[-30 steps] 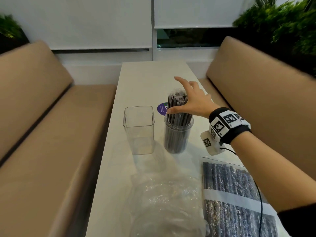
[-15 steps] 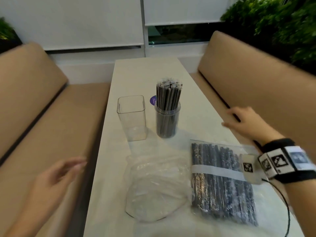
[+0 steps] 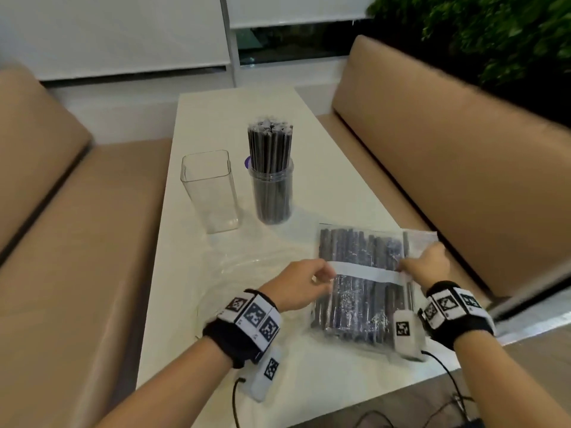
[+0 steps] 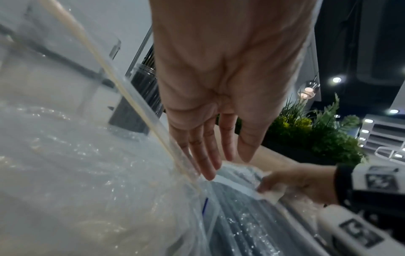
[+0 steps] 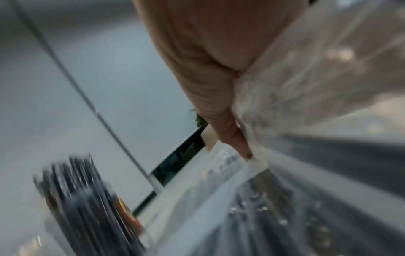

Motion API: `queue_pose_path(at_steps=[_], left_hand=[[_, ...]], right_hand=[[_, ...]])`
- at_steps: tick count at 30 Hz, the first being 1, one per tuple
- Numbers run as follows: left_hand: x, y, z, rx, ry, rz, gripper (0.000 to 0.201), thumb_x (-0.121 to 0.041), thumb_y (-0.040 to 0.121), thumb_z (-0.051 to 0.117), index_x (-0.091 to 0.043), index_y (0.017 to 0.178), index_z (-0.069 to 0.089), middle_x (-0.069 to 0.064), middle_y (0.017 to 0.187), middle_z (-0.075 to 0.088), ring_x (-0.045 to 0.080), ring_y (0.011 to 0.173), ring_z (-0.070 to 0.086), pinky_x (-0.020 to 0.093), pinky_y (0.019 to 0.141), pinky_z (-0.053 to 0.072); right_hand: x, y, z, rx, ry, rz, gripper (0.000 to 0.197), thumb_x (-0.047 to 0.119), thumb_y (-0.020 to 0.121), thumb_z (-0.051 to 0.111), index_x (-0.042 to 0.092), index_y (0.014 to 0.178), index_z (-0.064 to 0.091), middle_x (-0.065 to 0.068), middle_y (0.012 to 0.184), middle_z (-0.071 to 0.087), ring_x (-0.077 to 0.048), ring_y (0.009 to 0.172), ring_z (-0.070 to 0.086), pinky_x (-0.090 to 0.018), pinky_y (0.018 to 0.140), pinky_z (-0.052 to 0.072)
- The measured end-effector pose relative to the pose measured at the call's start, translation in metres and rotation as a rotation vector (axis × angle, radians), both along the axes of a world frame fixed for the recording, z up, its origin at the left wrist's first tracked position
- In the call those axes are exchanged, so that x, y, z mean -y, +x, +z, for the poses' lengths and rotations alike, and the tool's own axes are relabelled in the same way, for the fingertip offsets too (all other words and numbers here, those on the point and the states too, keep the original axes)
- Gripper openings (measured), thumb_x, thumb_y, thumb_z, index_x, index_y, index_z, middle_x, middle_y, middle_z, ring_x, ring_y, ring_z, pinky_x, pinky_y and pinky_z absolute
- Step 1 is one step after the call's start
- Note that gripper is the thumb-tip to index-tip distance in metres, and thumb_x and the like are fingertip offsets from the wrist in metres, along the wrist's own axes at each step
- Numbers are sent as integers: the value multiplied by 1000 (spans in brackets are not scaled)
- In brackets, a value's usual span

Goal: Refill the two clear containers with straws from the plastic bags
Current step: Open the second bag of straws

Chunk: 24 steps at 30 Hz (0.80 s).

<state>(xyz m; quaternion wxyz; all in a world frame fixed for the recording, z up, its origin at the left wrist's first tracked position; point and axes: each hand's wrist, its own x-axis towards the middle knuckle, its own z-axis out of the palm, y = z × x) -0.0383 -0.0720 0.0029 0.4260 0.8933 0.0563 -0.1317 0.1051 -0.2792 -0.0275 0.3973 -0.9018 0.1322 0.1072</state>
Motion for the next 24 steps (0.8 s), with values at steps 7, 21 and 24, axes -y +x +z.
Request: queue_pose_path(at_steps=[7,21,24], left_hand=[[-6,0,53,334,158,76,61,-29,98,58,-21,151,29,5,148,36,16,135,41,25,108,33],[-73,-82,215,881,108,279,12,-27,99,58,-28,95,69,-11,75,68,4,60,61,13,57,52],[-115,-112,220,908,144,458,21,-45,97,55,-30,96,70,-8,86,71,22,76,65,29,68,57]], right_hand=[[14,-40,87,383,600,248,32,-14,75,50,14,65,63,9,62,66,-6,56,55,-19,55,45],[-63,-94,173,962,371,706,31,15,87,65,18,118,61,-5,108,63,-16,96,60,-27,83,49],[-87,-101,171,898,379,751,34,18,87,64,21,120,59,2,109,57,-8,95,57,-10,80,42]])
